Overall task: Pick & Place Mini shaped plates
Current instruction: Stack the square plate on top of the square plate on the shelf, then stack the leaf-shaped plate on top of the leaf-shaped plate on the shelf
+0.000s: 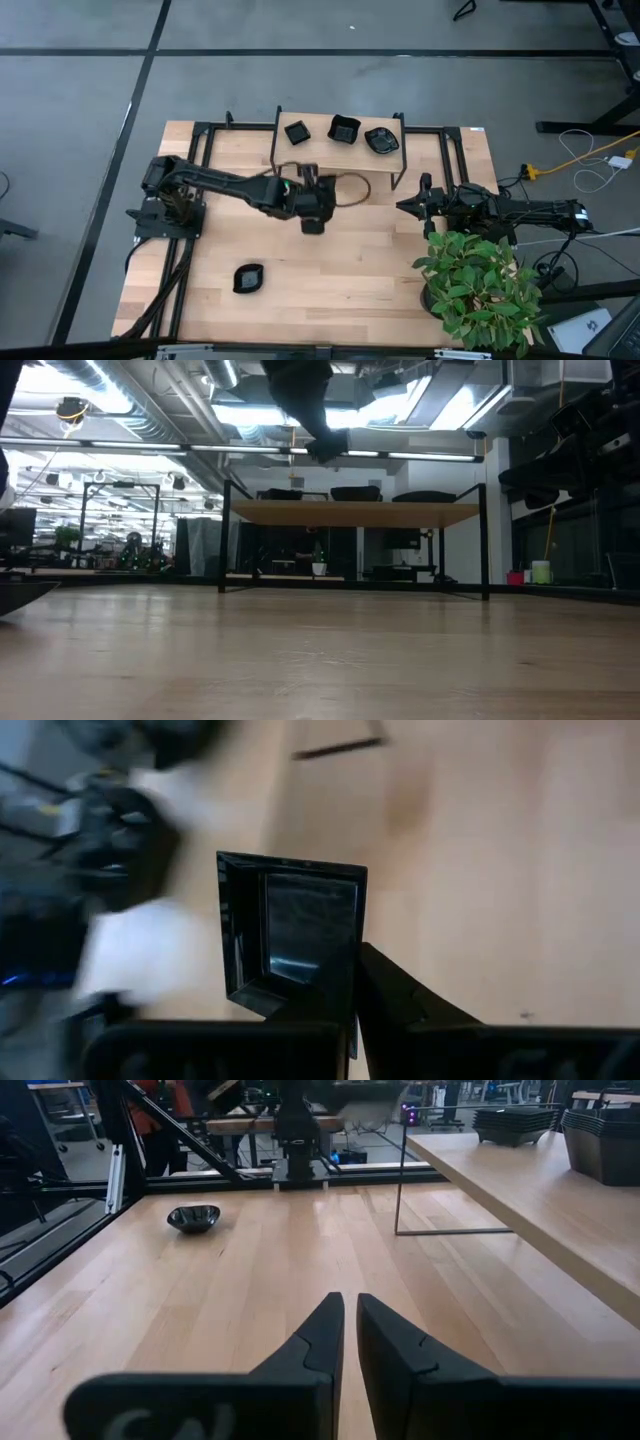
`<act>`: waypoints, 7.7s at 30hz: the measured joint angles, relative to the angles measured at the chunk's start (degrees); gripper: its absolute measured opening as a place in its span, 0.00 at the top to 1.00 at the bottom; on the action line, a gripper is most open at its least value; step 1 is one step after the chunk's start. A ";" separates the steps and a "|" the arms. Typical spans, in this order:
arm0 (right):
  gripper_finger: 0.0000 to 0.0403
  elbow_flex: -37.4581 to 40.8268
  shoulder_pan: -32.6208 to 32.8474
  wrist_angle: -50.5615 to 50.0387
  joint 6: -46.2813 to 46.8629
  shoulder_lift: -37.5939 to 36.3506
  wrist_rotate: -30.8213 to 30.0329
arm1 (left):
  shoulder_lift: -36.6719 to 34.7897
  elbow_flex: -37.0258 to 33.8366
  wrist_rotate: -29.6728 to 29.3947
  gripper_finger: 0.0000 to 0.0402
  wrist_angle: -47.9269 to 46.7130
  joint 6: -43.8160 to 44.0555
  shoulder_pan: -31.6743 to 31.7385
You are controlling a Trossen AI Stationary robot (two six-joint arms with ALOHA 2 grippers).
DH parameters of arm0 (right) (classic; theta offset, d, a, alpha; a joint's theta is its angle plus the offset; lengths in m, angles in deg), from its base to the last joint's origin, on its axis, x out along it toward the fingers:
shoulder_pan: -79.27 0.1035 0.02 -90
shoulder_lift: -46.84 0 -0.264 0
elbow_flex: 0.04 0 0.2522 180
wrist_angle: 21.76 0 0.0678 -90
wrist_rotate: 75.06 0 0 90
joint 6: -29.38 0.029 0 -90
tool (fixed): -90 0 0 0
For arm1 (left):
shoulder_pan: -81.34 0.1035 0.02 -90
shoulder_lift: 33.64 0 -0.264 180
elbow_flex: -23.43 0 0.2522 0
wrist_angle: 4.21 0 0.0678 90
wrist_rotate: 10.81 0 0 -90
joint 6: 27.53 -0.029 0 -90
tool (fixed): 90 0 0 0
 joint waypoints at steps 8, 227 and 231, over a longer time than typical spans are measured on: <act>0.92 0.02 0.00 0.00 -0.01 0.00 0.00 | -3.04 0.00 -10.60 0.99 0.44 0.96 4.81; 0.92 0.02 0.00 0.00 0.00 0.00 -0.02 | 14.61 0.02 11.91 0.99 -21.05 67.37 -33.57; 0.92 0.02 0.02 0.00 0.00 0.00 -0.01 | 14.57 0.02 12.88 0.99 -17.88 59.04 -30.85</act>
